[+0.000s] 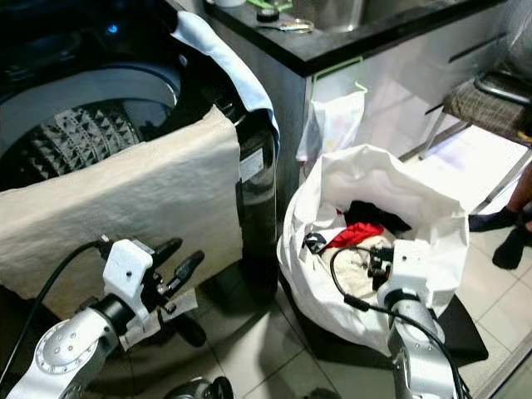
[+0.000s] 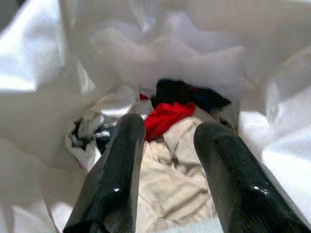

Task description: Clothes washing

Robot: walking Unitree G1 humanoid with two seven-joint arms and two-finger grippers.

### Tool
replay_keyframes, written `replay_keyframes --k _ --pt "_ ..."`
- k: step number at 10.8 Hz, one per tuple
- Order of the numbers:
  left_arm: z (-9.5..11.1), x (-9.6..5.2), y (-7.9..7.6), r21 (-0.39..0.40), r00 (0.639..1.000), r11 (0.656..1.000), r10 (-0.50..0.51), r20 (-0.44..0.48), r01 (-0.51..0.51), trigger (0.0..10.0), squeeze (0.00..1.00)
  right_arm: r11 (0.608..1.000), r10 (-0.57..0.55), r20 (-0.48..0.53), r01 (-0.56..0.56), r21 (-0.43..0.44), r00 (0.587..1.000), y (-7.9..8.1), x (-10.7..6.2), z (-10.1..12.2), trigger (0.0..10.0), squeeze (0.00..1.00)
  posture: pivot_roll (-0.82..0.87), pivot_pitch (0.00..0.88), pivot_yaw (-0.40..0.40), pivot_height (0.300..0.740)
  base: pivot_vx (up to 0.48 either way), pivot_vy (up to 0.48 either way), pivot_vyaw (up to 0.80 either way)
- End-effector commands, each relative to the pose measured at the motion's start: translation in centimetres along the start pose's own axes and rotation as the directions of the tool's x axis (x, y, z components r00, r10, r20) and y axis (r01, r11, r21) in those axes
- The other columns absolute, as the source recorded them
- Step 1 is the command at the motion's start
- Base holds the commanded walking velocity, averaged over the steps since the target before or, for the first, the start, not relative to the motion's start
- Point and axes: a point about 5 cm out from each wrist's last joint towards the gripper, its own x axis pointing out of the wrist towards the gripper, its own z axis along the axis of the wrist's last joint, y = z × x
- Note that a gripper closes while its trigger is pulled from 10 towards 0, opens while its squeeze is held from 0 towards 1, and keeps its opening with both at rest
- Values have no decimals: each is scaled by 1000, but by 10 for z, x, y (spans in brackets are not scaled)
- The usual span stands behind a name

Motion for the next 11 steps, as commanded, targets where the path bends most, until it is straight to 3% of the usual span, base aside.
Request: replay_keyframes --k 1,7,11 --pt "2 -3 -2 5 1000 1000 -13 2 13 10000 0 1000 7 30 -8 19 1000 0 -3 7 10000 0 -56 145 109 740 0 0 0" --pt "0 -7 -4 -5 1000 1000 0 -9 -1 10000 0 1000 -11 -8 11 14 1000 -10 -18 -5 10000 0 -55 168 90 740 0 0 0" --pt "3 -7 -4 -1 1000 1000 7 -3 -7 10000 0 1000 18 0 -18 6 1000 -9 -12 1 10000 0 -44 145 89 740 0 0 0"
